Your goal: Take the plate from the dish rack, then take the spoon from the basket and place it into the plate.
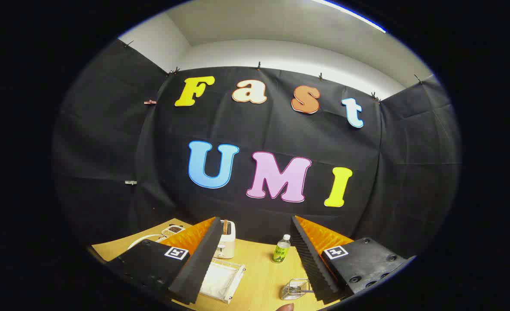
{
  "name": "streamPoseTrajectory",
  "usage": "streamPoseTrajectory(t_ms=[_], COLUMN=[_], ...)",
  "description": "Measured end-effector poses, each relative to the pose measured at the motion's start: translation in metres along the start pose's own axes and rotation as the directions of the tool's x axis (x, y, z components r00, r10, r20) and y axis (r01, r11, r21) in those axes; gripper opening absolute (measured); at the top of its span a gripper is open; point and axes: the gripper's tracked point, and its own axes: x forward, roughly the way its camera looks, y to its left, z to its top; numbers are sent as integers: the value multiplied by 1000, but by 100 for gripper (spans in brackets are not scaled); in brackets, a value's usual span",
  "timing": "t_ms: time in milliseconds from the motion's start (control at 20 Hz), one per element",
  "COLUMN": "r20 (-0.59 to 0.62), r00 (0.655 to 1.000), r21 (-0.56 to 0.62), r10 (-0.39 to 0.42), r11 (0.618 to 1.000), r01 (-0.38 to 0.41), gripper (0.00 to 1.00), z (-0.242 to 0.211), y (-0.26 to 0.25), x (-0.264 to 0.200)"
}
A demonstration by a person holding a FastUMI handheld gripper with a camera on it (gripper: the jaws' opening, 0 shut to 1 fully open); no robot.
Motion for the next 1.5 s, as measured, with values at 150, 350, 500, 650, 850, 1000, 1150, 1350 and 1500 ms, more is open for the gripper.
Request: streamPoseTrajectory(t_ms=[150, 350, 500, 650, 850, 1000, 1150, 1350, 1500], r20=[-6, -18, -24, -28, -49, -147, -276, -454, -532], r00=[1000, 1000, 1000, 1000, 998, 986, 955, 879, 828], r21=[-9, -5, 2, 5, 55, 160, 202, 244, 282], r10=[-1, 5, 6, 2, 27, 75, 106, 147, 176], r11=[1000, 1000, 1000, 1000, 998, 986, 978, 969, 959], r01=[0, -5, -6, -2, -24, -51, -50, -36, -23], gripper=[97, 97, 97, 97, 97, 97, 97, 96, 90], z=[0, -3, -5, -5, -8, -26, -54, -102, -133], y=[5, 14, 18, 21, 32, 51, 68, 99, 126], x=[1, 2, 2, 3, 4, 12, 28, 53, 73])
